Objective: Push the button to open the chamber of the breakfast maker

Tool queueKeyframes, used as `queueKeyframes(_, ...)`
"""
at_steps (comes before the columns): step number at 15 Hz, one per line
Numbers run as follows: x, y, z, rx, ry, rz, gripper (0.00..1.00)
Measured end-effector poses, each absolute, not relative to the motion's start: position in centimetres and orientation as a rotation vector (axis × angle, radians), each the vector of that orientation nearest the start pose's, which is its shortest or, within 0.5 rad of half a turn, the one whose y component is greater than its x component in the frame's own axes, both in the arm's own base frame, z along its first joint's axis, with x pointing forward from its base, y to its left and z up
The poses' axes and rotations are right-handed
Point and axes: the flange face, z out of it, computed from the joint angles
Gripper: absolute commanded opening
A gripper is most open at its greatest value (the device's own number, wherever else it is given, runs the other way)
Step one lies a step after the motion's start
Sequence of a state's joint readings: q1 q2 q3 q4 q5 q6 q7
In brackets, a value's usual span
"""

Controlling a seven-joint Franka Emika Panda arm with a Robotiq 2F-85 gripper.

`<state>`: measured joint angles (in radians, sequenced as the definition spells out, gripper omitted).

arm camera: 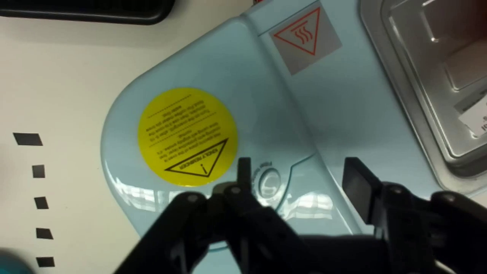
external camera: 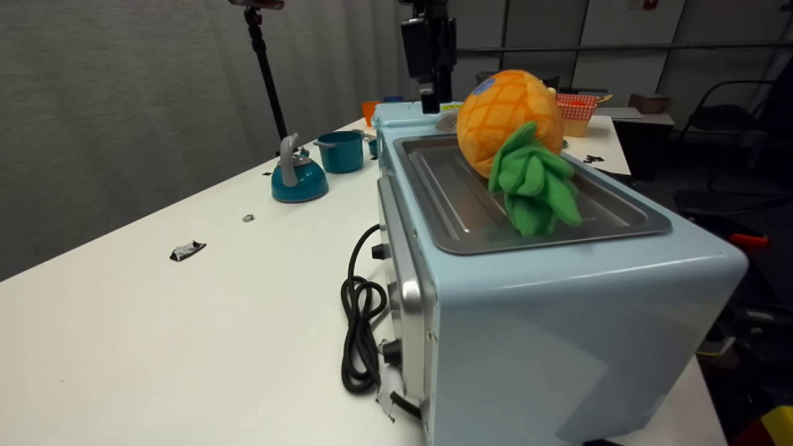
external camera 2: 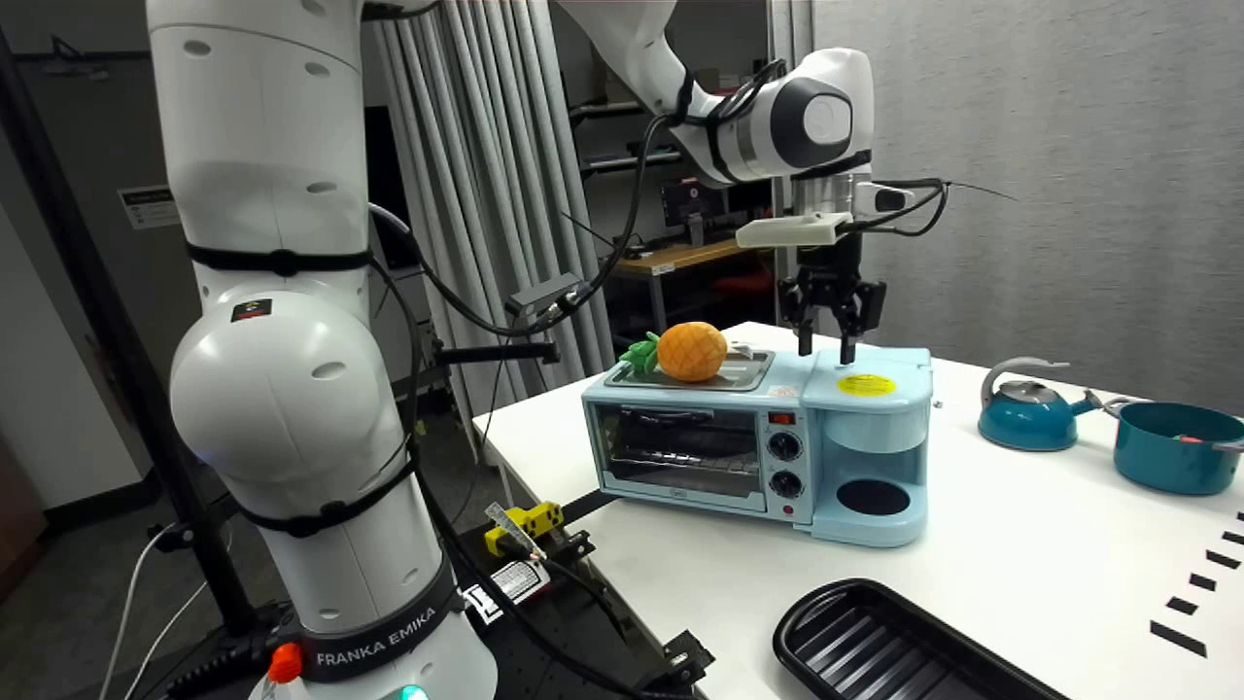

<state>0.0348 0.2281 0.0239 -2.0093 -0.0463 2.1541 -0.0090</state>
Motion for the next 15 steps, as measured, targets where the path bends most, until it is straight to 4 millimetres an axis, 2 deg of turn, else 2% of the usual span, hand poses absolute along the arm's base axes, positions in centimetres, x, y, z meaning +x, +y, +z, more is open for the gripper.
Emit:
queueKeyframes(4,58.28,3.18,33.88,-3.193,-0.167,0.122,0.05)
queueKeyframes(5,58.29,3.12,33.97,-3.197,-0.168,0.119,0.0)
queueKeyframes(15,58.69,2.68,34.2,-3.206,-0.163,0.108,0.0)
